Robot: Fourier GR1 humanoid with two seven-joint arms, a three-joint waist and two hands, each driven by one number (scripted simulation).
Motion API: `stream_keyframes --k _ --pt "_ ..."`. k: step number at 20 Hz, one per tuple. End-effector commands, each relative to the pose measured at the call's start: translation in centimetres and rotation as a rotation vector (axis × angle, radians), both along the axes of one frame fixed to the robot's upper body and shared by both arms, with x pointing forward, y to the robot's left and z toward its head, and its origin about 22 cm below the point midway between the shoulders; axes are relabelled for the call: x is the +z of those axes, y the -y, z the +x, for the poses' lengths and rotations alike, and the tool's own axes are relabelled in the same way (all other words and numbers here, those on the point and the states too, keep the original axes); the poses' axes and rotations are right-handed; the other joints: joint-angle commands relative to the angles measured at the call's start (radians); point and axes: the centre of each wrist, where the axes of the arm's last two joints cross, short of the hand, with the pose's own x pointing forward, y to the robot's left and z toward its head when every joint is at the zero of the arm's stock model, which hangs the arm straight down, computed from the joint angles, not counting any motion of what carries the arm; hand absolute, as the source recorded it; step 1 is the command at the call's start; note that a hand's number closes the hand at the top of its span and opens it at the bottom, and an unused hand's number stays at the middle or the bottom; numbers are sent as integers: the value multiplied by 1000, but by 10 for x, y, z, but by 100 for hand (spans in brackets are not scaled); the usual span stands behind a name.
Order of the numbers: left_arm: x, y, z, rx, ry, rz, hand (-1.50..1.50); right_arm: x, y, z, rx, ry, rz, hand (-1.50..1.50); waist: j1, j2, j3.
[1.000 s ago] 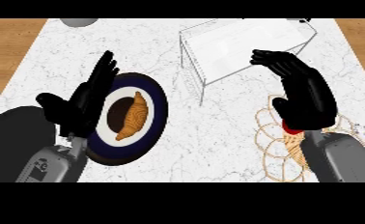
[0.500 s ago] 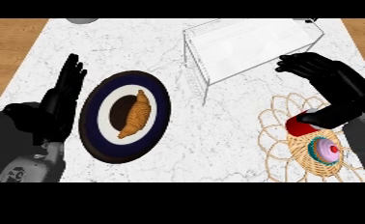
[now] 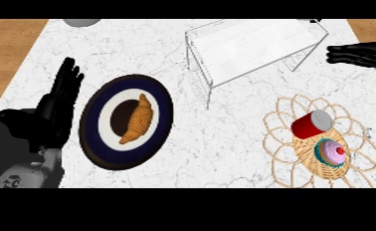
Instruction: Pick the can from the placemat and place it in the tiered shelf
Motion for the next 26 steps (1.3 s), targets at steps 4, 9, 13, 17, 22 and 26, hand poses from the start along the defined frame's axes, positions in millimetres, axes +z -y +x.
stream_keyframes --k 4,9,13,17,22,26 --pt "-1 -6 -2 37 -7 3 0 72 -46 -28 153 309 -419 -150 -24 -8 2" --pt "-1 0 -6 15 7 4 0 39 -73 -46 151 412 -621 -150 -19 0 2" --pt "-7 0 -15 8 3 6 0 12 -71 -46 97 430 -688 -150 -13 0 -1" --pt "8 -12 11 33 7 15 0 -1 -83 -63 95 518 -794 -150 -28 0 -1" --pt "-1 0 6 32 -10 8 0 -26 -67 -61 62 571 -976 -150 -24 0 -1" --pt "-3 -19 1 31 -6 10 0 -51 -70 -54 0 584 -1000 -150 -19 -1 -2"
